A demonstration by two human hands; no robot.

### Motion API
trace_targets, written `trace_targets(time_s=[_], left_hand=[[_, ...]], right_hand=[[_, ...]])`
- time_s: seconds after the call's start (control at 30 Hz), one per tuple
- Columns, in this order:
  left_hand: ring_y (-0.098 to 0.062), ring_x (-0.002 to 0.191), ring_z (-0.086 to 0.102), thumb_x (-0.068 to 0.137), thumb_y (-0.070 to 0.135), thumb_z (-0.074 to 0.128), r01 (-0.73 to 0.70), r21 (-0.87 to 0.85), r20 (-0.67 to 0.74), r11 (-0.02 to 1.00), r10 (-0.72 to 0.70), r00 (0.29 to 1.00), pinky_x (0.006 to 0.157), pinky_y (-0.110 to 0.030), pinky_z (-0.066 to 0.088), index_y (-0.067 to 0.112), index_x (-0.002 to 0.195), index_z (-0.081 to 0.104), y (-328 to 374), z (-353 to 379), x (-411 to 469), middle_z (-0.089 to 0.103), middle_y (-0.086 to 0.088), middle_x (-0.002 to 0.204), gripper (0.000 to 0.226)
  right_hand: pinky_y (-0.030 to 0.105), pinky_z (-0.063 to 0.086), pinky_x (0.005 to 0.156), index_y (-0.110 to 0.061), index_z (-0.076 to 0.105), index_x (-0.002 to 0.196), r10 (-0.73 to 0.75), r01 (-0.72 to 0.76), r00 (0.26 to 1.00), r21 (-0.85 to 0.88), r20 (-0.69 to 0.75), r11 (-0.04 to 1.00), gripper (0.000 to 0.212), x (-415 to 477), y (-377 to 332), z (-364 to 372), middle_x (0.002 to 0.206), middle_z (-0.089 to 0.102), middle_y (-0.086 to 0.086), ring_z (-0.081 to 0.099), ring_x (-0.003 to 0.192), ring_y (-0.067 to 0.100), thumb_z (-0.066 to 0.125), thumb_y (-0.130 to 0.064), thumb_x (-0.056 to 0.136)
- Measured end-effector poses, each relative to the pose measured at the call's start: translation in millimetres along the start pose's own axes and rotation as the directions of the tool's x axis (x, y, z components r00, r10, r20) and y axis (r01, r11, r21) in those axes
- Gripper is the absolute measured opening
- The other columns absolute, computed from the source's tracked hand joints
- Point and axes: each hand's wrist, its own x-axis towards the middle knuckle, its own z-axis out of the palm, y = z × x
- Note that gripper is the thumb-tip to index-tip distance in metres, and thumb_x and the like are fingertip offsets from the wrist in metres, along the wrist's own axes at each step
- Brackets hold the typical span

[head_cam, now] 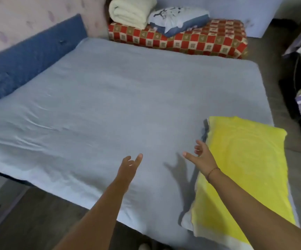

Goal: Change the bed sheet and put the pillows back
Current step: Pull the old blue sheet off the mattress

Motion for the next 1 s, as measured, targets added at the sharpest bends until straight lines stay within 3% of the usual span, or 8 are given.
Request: trace_targets(time_s=[0.1, 0.3, 0.47, 0.57, 0.7, 1.0], left_hand=[[-0.022, 0.13, 0.045, 0.091, 0.045, 0.06, 0.018, -0.086, -0.115, 0.996, -0.028, 0.993, 0.092, -0.024, 0.03, 0.01, 0.144, 0.038, -15.8, -54.4, -4.4, 0.045, -0.008, 0.144, 0.067], [-0.027, 0.138, 0.037, 0.094, 0.053, 0.052, 0.067, -0.164, -0.244, 0.984, -0.106, 0.964, 0.107, -0.037, 0.031, 0.015, 0.15, 0.029, -51.6, -152.3, -17.2, 0.036, -0.007, 0.153, 0.072], [-0.025, 0.138, 0.038, 0.092, 0.056, 0.053, 0.076, -0.276, -0.35, 0.958, -0.174, 0.92, 0.106, -0.035, 0.033, 0.016, 0.151, 0.029, -91.9, -252.2, -23.6, 0.037, -0.004, 0.152, 0.075], [-0.025, 0.135, 0.041, 0.084, 0.067, 0.052, 0.082, -0.316, -0.389, 0.945, -0.208, 0.897, 0.109, -0.036, 0.032, 0.014, 0.15, 0.032, -113.2, -313.7, -22.9, 0.04, -0.005, 0.151, 0.087], [-0.025, 0.137, 0.038, 0.093, 0.058, 0.048, 0.099, -0.338, -0.45, 0.936, -0.253, 0.857, 0.108, -0.037, 0.032, 0.016, 0.152, 0.028, -140.9, -397.1, -10.1, 0.036, -0.004, 0.153, 0.075], [-0.026, 0.138, 0.037, 0.093, 0.058, 0.048, 0.114, -0.39, -0.482, 0.914, -0.308, 0.82, 0.109, -0.038, 0.032, 0.015, 0.151, 0.029, -177.4, -541.3, 34.9, 0.037, -0.005, 0.152, 0.075]], right_hand=[[0.026, 0.038, 0.09, -0.013, 0.037, 0.142, -0.051, 0.055, 0.989, -0.028, 0.136, 0.998, 0.078, 3.7, -24.9, 54.3, 0.13, 0.047, 0.008, 0.048, 0.115, 0.018, 0.079, -0.024, 0.078], [0.027, 0.039, 0.094, -0.018, 0.035, 0.143, -0.076, 0.099, 0.928, -0.044, 0.366, 0.994, 0.079, -8.2, -68.8, 162.0, 0.128, 0.045, 0.003, 0.048, 0.119, 0.017, 0.079, -0.027, 0.078], [0.027, 0.039, 0.095, -0.016, 0.035, 0.143, -0.1, 0.154, 0.854, -0.063, 0.511, 0.986, 0.08, -31.5, -108.7, 275.2, 0.129, 0.045, 0.005, 0.048, 0.117, 0.017, 0.08, -0.026, 0.077], [0.028, 0.039, 0.096, -0.018, 0.035, 0.143, -0.102, 0.17, 0.814, -0.067, 0.572, 0.983, 0.08, -48.8, -128.2, 343.9, 0.13, 0.045, 0.004, 0.047, 0.118, 0.018, 0.079, -0.026, 0.077], [0.03, 0.04, 0.096, -0.017, 0.034, 0.143, -0.1, 0.18, 0.783, -0.07, 0.614, 0.981, 0.078, -72.0, -152.1, 434.4, 0.135, 0.044, 0.007, 0.046, 0.121, 0.021, 0.078, -0.023, 0.079], [0.034, 0.041, 0.1, -0.02, 0.03, 0.145, -0.059, 0.196, 0.72, -0.121, 0.692, 0.973, 0.08, -95.1, -197.7, 590.6, 0.143, 0.04, 0.008, 0.044, 0.129, 0.025, 0.077, -0.028, 0.08]])
